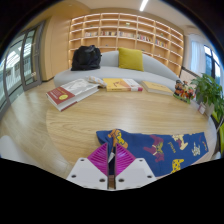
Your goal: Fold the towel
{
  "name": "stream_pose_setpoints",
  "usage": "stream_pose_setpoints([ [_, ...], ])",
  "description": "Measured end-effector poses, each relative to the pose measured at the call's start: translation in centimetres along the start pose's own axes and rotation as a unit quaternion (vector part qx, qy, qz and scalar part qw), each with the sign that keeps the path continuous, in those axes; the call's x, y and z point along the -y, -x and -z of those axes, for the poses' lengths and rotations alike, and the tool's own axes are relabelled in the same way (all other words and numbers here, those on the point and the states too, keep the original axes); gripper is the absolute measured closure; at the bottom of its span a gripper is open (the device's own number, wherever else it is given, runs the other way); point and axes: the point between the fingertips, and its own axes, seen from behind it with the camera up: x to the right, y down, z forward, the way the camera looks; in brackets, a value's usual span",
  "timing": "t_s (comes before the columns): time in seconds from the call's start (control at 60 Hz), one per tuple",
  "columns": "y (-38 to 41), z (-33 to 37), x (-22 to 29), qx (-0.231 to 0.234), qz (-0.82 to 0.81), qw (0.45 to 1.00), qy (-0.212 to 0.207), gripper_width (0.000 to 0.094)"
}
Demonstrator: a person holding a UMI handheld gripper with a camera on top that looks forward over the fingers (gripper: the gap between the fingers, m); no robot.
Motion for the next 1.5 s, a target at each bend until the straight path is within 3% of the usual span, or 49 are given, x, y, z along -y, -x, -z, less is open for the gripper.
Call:
stream_pose_setpoints([
  [0.183,0.1,-0.1,0.4,0.013,-0.008,1.0,0.0,0.0909],
  [0.283,1.7,1.5,0.8,0.063,-0.045,0.997,0.012,0.0913],
  [0.517,0.1,10.1,11.0,0.173,-0.126,0.975,-0.064,0.091],
  [0.633,-7.2,10.3,12.1,0.152,-0.144,0.975,-0.081,0.0908],
  [0.817,-19.8,6.0,7.1,0.078,-0.156,0.984,-0.037,0.0901],
  [0.867,-22.7,5.0,5.4,0.062,-0.16,0.985,-0.021,0.0847],
  [0.9,-24.4,4.5,4.2,0.053,-0.159,0.986,-0.01,0.0763],
  [0.983,-29.4,3.9,1.8,0.019,-0.162,0.987,0.005,0.0256],
  [1.033,-32.2,4.3,1.3,-0.004,-0.159,0.987,0.0,0.0089],
  [1.217,-37.9,8.3,1.6,-0.039,-0.144,0.988,-0.028,0.0088],
  [1.5,-37.8,16.4,0.9,-0.016,-0.082,0.995,-0.056,0.0087],
])
